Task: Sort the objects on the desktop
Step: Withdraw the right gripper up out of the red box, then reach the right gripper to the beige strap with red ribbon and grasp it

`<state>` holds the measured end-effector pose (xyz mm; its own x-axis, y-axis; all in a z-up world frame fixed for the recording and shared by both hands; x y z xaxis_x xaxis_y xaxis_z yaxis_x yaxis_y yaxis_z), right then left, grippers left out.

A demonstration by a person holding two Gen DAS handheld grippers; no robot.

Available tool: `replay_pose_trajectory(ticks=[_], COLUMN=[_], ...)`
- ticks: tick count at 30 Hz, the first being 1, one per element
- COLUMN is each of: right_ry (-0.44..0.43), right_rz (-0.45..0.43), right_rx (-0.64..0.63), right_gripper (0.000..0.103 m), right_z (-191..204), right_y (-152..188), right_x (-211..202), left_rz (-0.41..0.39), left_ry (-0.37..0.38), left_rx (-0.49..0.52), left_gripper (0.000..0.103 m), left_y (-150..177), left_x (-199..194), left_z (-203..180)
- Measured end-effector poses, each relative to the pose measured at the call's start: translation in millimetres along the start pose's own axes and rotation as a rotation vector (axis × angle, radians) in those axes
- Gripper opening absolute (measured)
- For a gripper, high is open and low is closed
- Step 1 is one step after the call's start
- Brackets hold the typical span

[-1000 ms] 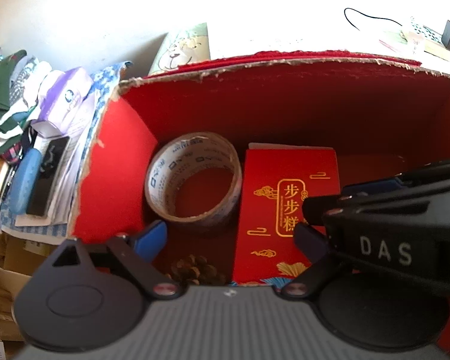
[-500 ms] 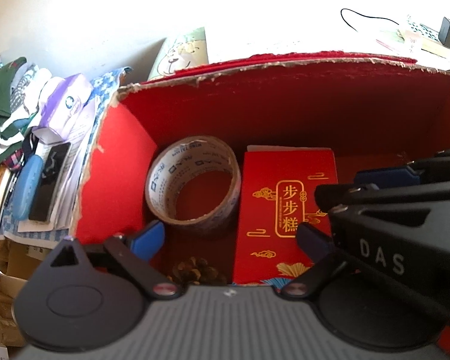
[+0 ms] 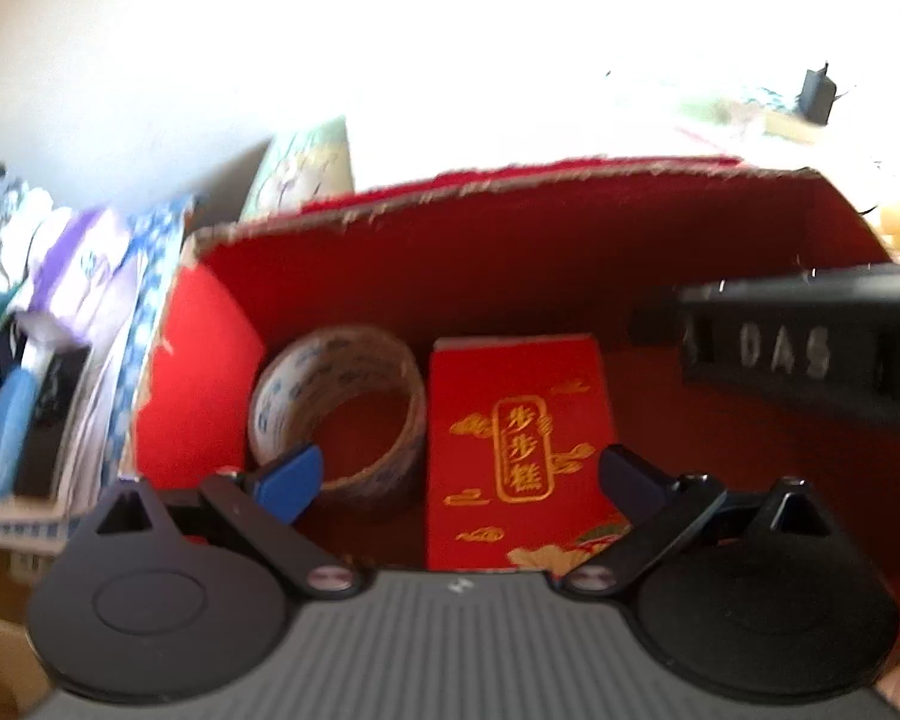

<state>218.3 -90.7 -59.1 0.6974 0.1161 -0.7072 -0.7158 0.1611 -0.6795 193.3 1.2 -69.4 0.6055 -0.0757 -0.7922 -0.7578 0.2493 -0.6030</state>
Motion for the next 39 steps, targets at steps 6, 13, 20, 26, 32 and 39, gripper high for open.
replay_pose_trajectory(ticks=[6,13,20,26,32,39], right_ry=[-0.016,-0.062,-0.215,-0.261,-0.307,-0.376], right_rz=[-0.156,-0.345,-0.214,0.013,0.121,0.208], right_rx=[0.079,0.083,0.024,0.139,0.212,0.225], right_gripper=[0.034,0.046,0.047,0.044,0.044,0.044], right_z=[-8,5,24,23,19,25], right_y=[5,31,87,135,152,168], right_x=[-56,-143,-153,-112,-91,-70], left_rz=[-0.159,-0.163,-0.13,0.011,0.097,0.129], left_ry=[-0.001,0.176,0.381,0.463,0.499,0.507], left_rx=[0.041,-0.029,-0.04,-0.003,-0.096,-0.161], left_gripper=[0.1,0.1,0.1,0.1,0.099,0.1], left_y=[1,35,92,142,157,164], left_x=[-50,-103,-140,-122,-99,-76], left_z=[0,30,30,-7,-12,-18])
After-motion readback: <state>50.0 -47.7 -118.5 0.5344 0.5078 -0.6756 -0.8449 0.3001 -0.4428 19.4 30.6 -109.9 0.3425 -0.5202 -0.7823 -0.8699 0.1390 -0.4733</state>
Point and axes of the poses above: each gripper's, at about its wrist camera, not at the fingertips, and x roughly the way its jaws point, z to its left, y to its underside, the point moved 7 cm from there along x, roughly the way its jaws point, and after that the axes turned 2 degrees about y, right-handed, at the moved point
